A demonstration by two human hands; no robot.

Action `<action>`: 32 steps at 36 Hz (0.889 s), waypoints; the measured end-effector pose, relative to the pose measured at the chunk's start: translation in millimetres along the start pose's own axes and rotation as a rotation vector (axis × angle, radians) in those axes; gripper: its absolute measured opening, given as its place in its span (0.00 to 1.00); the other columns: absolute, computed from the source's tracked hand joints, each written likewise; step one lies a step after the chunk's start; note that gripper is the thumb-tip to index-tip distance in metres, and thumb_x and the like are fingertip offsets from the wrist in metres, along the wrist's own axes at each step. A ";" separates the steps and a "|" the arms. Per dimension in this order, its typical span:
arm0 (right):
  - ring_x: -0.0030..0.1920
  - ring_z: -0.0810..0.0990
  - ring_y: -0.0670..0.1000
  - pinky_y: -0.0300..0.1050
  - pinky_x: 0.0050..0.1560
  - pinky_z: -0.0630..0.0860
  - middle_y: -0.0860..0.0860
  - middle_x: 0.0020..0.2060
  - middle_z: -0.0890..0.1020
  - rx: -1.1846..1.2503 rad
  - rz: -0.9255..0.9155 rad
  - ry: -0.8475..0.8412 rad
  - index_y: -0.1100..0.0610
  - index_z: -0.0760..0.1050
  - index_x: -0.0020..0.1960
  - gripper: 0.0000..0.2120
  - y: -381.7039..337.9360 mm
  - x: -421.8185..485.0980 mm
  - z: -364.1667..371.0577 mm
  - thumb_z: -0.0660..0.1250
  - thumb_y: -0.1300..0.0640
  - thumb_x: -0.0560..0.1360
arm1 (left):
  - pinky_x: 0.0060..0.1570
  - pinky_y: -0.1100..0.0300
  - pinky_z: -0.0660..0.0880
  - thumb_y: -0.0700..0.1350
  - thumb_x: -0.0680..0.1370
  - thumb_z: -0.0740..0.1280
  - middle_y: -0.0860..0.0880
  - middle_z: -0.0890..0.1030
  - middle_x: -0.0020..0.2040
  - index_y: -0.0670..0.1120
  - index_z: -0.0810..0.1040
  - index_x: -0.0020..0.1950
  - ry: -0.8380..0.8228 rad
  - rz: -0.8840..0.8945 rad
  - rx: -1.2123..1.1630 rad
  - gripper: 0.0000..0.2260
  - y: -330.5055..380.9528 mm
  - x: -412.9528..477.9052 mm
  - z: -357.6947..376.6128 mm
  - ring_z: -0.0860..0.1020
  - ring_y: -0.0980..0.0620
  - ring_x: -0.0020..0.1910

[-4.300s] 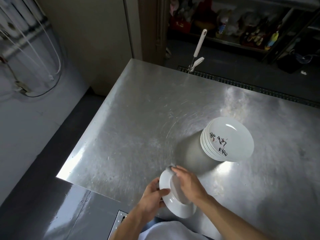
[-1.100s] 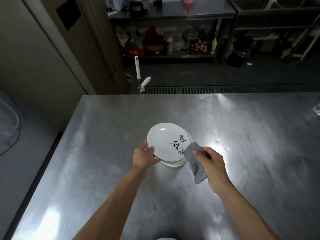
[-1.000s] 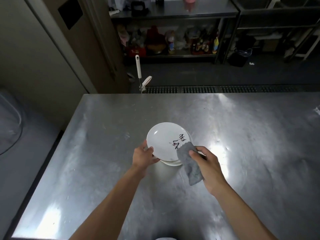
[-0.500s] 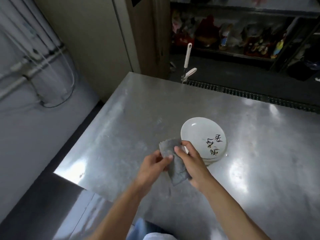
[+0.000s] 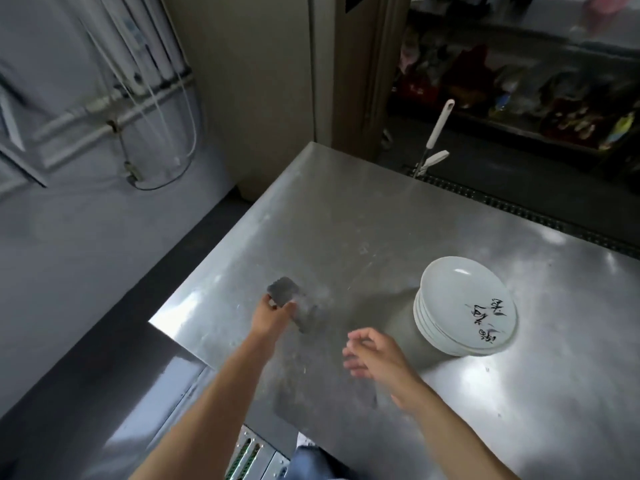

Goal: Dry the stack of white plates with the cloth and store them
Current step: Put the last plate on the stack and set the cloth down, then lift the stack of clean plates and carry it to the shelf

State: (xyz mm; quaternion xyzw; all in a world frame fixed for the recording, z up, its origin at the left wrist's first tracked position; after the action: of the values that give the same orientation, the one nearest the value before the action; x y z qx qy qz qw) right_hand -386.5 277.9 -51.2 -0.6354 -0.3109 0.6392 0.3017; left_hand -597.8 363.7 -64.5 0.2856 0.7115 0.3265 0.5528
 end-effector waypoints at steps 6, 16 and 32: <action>0.42 0.86 0.52 0.44 0.43 0.81 0.55 0.45 0.86 -0.009 -0.019 0.123 0.55 0.78 0.55 0.05 5.9 1.2 -20.3 0.67 0.59 0.79 | 0.57 0.51 0.76 0.38 0.80 0.69 0.40 0.78 0.60 0.43 0.71 0.69 0.004 0.047 0.187 0.18 5.4 14.3 11.0 0.79 0.41 0.58; 0.52 0.84 0.50 0.50 0.58 0.80 0.47 0.48 0.84 0.054 -0.240 0.458 0.48 0.79 0.54 0.07 -20.2 -32.0 -76.9 0.67 0.59 0.79 | 0.50 0.52 0.75 0.45 0.77 0.68 0.48 0.82 0.47 0.48 0.78 0.61 -0.386 0.177 0.155 0.12 18.7 -23.0 118.7 0.78 0.49 0.46; 0.69 0.71 0.48 0.44 0.67 0.70 0.47 0.68 0.72 0.036 -0.267 0.863 0.48 0.69 0.70 0.20 25.0 -53.4 -225.5 0.67 0.55 0.80 | 0.75 0.55 0.63 0.47 0.83 0.66 0.53 0.67 0.79 0.52 0.62 0.82 -0.500 0.385 0.319 0.27 68.1 -50.2 251.9 0.68 0.56 0.73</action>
State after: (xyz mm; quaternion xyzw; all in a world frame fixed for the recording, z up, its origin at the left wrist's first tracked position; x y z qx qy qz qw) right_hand -160.2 223.8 -37.2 -0.7927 -0.2249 0.2768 0.4945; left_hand -338.3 405.2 -25.6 0.5684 0.5293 0.2295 0.5867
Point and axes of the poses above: each hand's wrist, its own x-axis towards the middle knuckle, its own z-axis out of the palm, y = z × x, the point moved 4 cm from there along x, towards the middle knuckle
